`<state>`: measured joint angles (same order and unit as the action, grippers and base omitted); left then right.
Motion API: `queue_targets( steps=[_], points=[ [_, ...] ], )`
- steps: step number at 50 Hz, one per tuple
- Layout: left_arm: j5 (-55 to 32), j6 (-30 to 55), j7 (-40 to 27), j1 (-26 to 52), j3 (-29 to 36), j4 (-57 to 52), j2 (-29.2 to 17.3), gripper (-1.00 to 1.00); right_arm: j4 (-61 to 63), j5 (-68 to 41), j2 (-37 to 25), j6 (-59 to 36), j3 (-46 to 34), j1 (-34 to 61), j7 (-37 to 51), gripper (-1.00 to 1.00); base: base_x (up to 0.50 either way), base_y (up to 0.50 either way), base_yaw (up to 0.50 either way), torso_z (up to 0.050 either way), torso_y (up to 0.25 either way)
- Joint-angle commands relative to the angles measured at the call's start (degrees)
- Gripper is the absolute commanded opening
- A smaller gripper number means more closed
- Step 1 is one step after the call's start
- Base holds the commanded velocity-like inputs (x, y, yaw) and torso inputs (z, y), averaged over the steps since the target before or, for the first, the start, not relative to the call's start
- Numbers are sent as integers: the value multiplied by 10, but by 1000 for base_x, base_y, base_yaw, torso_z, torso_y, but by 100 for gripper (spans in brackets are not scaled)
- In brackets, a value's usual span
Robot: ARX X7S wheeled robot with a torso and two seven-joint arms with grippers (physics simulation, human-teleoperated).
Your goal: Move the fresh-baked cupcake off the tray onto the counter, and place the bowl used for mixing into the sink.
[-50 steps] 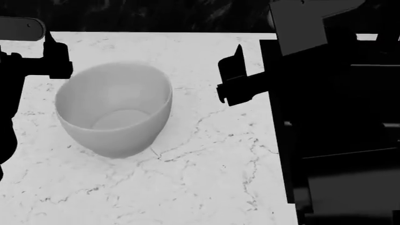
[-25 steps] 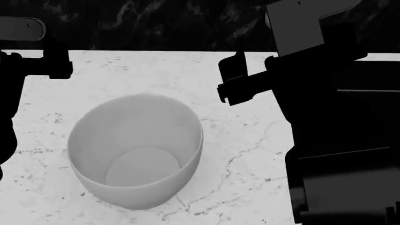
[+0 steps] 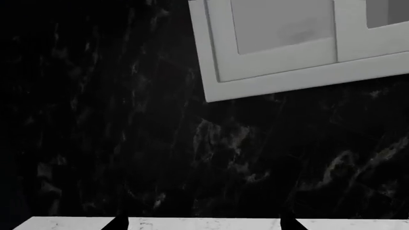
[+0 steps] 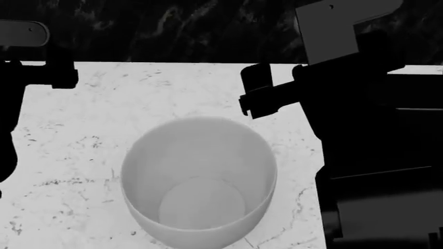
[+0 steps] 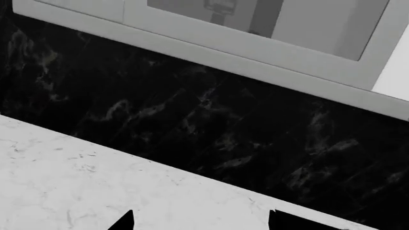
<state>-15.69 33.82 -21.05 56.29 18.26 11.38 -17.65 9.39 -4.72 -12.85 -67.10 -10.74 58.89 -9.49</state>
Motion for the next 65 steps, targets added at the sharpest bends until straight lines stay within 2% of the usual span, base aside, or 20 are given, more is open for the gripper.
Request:
queue_targets(
  steps=[1,16,24,29,30,31,33,36,40,51,58,61,65],
  points=[
    [-6,3,6,2,-3,-2,2,100,-2,4,-1,5,1,1,3,100,332,1,0,0,0],
    [-6,-3,0,7,-6,4,4,100,5,2,3,-41,4,9,12,100,0,0,0,0,1],
    [-8,-2,1,7,-4,5,6,100,32,-23,31,-167,44,45,9,100,0,0,0,0,0],
    [-10,0,-1,6,-5,7,7,100,78,-34,36,-228,35,54,14,100,0,0,0,0,0],
    [-10,1,-1,7,-4,7,7,100,76,-49,34,-229,37,54,25,100,0,0,0,0,0],
    [-10,1,0,7,-4,6,7,100,68,-112,27,-229,46,55,69,100,0,0,0,0,0],
    [-11,2,0,7,-3,5,6,100,54,-282,0,-229,66,62,202,100,0,0,0,0,0],
    [-11,2,0,6,-3,3,6,100,37,-469,-27,-228,76,68,345,100,0,0,0,0,0],
    [-13,3,-1,5,-3,2,6,100,27,-589,-44,-226,74,64,440,100,0,0,0,0,0],
    [-17,6,-2,0,-5,-6,3,100,20,-704,-65,-219,66,41,540,100,0,0,0,0,0],
    [-17,5,-3,-1,-3,-3,4,100,12,-735,-74,-208,57,27,566,100,0,0,0,0,0],
    [-16,3,-2,0,-1,1,6,100,-4,-745,-74,-208,51,26,576,100,0,0,0,0,0],
    [-17,3,-2,2,-1,3,7,100,-66,-812,-69,-222,48,45,633,100,0,0,0,0,0]
  ],
)
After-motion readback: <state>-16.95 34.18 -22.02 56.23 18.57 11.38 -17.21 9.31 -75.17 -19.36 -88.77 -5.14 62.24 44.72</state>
